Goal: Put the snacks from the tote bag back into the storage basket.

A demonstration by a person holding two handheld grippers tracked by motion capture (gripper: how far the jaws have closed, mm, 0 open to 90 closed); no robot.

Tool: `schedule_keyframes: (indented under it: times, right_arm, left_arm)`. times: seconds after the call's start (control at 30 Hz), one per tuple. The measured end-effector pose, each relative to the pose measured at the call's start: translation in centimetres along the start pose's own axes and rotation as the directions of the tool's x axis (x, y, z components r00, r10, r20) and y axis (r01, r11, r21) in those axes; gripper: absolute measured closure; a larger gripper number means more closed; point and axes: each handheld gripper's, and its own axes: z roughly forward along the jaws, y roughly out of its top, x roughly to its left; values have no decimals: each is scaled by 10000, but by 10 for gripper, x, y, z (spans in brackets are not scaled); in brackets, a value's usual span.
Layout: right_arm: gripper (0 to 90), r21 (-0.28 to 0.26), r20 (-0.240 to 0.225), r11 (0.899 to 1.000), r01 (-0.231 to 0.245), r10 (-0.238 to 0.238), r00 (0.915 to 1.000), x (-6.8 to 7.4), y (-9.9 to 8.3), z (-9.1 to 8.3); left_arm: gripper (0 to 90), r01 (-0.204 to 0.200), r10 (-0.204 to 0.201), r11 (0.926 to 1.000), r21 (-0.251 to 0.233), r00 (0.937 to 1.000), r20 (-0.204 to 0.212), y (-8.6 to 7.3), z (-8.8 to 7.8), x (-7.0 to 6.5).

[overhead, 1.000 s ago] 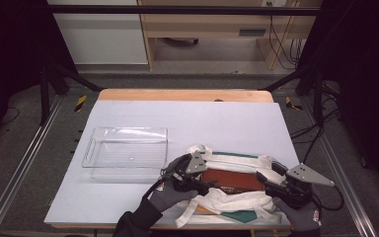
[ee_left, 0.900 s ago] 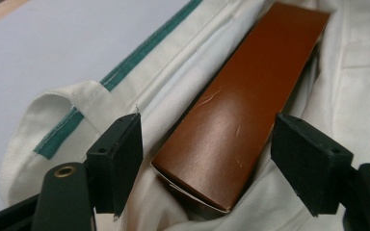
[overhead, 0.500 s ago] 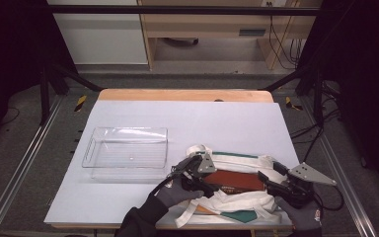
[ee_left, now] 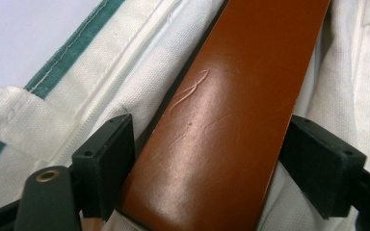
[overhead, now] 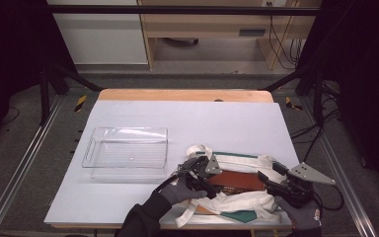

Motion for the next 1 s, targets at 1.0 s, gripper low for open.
schedule_keyframes:
  times: [1.0]
  right_arm:
    - [362, -279, 48, 9996, -28, 30, 10000, 0, 2, -5]
  left_arm:
    - [304, 392, -380, 9987, -334, 9986, 372, 8, -21, -12]
